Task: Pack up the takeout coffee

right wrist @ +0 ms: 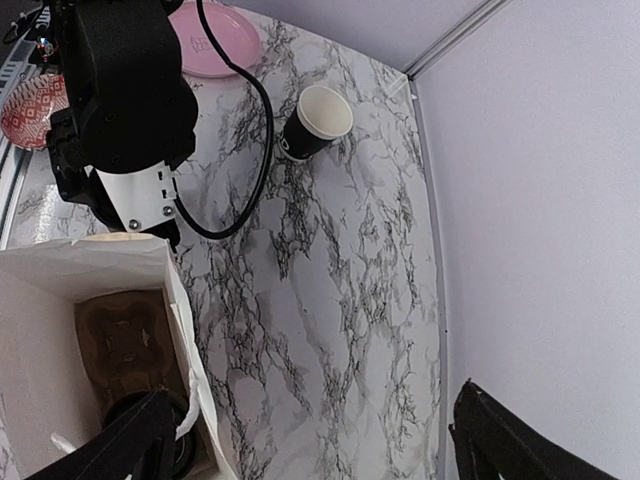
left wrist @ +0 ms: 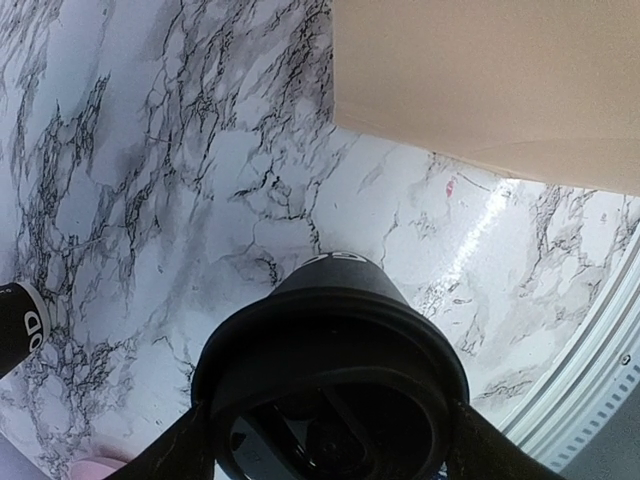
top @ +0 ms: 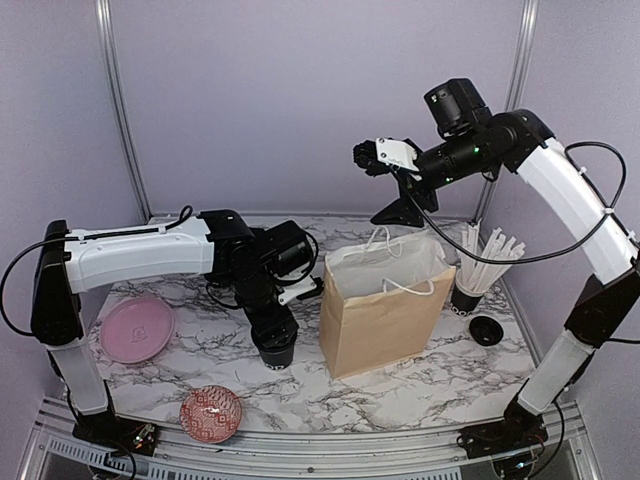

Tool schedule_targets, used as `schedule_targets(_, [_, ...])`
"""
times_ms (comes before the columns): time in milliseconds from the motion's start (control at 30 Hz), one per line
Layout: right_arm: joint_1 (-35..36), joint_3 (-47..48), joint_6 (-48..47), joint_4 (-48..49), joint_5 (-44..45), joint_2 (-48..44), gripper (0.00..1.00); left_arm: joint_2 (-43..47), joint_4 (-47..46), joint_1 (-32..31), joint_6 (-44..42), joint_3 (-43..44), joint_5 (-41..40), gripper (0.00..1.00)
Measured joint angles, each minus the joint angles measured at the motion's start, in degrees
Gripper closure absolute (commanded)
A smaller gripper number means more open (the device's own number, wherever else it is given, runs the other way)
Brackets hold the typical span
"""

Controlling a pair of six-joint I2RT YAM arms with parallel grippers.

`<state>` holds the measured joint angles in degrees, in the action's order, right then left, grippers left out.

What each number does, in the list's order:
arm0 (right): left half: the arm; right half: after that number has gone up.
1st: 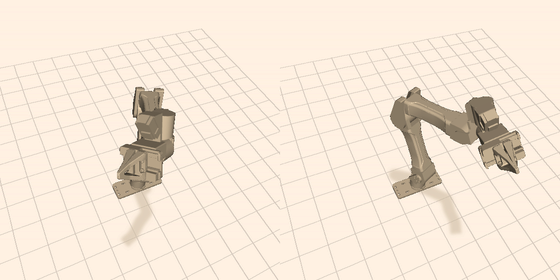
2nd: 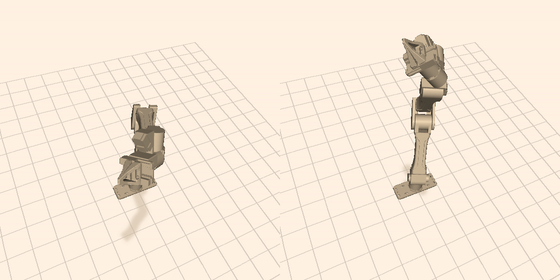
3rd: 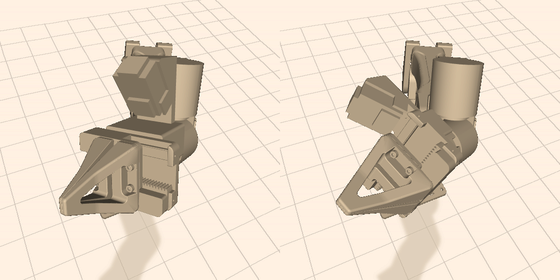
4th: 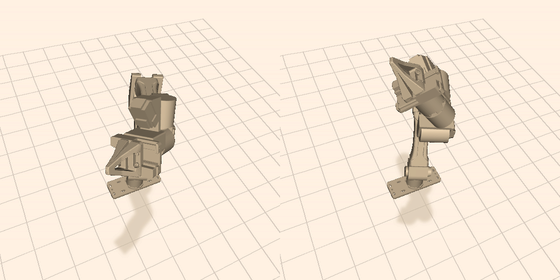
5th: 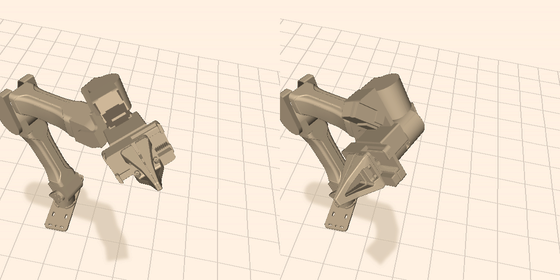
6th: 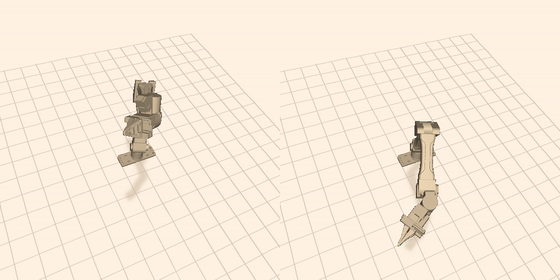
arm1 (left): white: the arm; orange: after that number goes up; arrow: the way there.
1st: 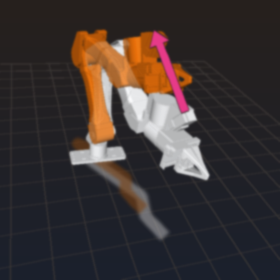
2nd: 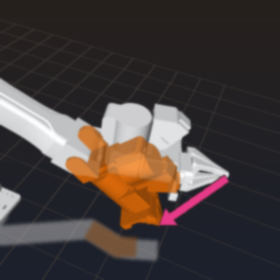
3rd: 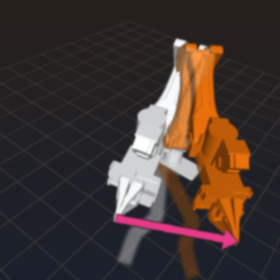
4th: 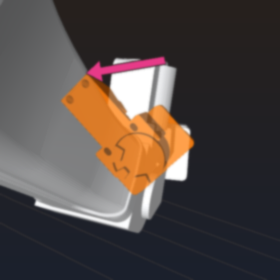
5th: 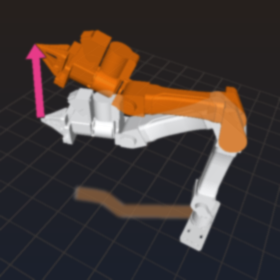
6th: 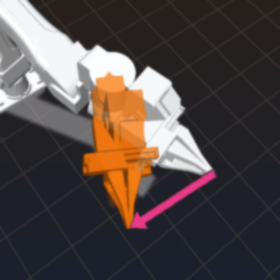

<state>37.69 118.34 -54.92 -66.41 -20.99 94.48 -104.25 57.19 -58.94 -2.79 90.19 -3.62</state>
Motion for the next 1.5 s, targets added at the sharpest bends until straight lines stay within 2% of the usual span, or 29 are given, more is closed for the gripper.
schedule_targets(167, [-1.7,0.0,0.9,0.0,0.5,0.0,0.02,0.0,0.0,0.0,-0.3,0.0,-0.2,0.29])
schedule_targets(367, [-7.2,3.6,1.1,-1.8,-0.4,0.2,0.01,0.5,0.0,0.0,-0.2,-0.5,-0.1,0.3])
schedule_targets(500, [-10.5,6.9,-1.8,-5.2,-2.7,0.0,0.01,2.6,0.5,0.0,0.0,-1.6,0.0,0.3])
schedule_targets(833, [-10.9,-7.0,-10.6,-11.1,-5.3,-2.3,0.02,9.4,1.0,0.0,1.6,-2.9,-0.5,0.3])
schedule_targets(933, [-10.8,-7.0,-11.5,-11.6,-6.0,-1.0,0.05,9.9,1.1,0.0,1.8,-3.8,-0.9,0.3])
schedule_targets(1267, [-7.4,-5.0,-12.6,-11.6,-8.6,5.1,0.25,11.1,1.1,0.0,4.0,-6.7,-1.2,0.3])
schedule_targets(1500, [-6.4,-4.4,-12.4,-11.6,-9.9,8.3,0.46,12.9,1.0,0.0,5.0,-7.8,-1.4,0.3])
